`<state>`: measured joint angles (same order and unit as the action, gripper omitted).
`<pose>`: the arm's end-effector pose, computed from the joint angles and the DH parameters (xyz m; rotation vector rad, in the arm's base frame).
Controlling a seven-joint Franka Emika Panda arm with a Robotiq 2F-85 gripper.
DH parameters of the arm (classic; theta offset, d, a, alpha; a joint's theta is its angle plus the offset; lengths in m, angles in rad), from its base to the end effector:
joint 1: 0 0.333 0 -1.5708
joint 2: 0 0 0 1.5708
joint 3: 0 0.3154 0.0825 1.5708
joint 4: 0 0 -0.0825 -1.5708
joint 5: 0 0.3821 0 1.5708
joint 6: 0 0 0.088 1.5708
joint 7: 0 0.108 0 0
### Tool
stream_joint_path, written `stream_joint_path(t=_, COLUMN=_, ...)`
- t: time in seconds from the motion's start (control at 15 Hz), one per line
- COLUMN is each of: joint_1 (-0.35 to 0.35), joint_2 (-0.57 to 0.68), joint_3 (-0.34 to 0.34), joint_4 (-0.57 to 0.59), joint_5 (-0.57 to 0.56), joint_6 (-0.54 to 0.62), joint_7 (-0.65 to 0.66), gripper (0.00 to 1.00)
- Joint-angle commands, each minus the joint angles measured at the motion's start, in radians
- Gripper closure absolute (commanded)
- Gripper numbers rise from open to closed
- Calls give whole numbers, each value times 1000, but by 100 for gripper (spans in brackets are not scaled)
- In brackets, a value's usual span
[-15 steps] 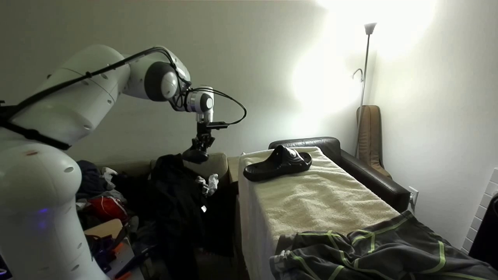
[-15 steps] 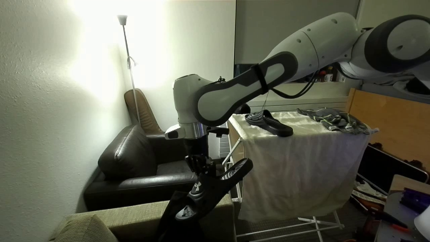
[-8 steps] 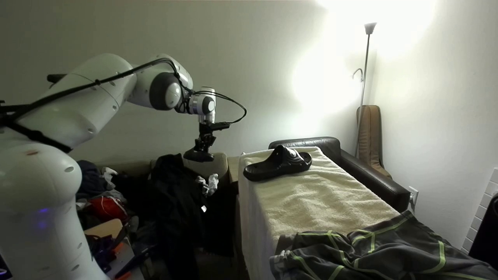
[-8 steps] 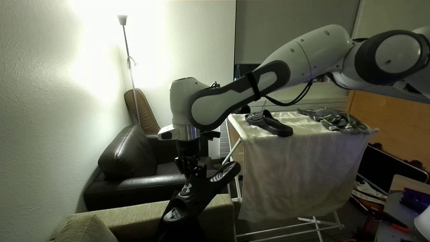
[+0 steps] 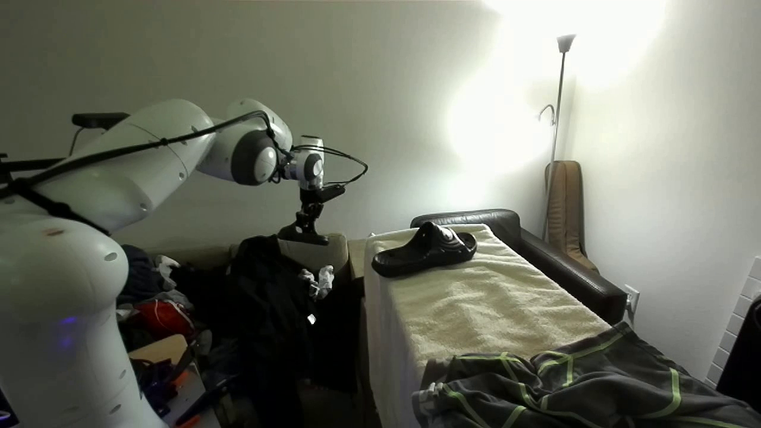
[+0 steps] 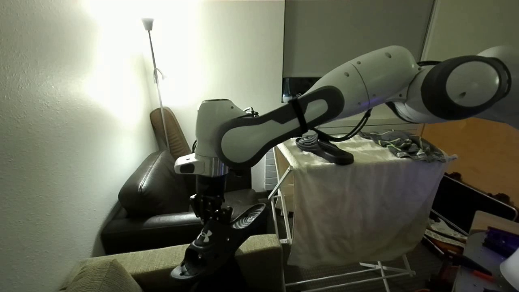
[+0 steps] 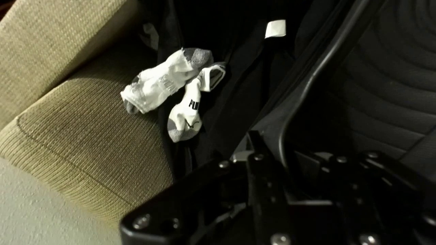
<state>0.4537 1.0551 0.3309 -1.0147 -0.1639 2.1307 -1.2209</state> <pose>0.6264 0.4781 0.2259 -1.7469 -2.4706 -0.2030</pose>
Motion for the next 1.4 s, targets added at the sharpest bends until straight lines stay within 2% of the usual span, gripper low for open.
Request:
stream_joint_path(t=0.0, joint_1=14, joint_2=36, joint_3=24, joint_4=56, joint_5=-8, joint_6=70, joint_7=-77, gripper=96)
stream_joint_path(t=0.53, joint_1=43, joint_2=98, joint_3=52, joint_4=144, joint_5=-8, joint_6=178, joint_7=-245, gripper=97)
stream_joint_path(t=0.6, joint_1=46, joint_2=102, joint_3=52, joint_4=150, joint_5=-4, joint_6=185, joint_7=-245, gripper=98)
stream_joint_path(t=0.67, joint_1=44, joint_2=85, joint_3=38, joint_4=122, joint_5=0, joint_6=159, joint_7=-202, gripper=92)
stream_joint_path(t=1.33, joint_1=48, joint_2=96, joint_3=41, joint_4=138, joint_5=0, joint_6=163, joint_7=-208, gripper=92)
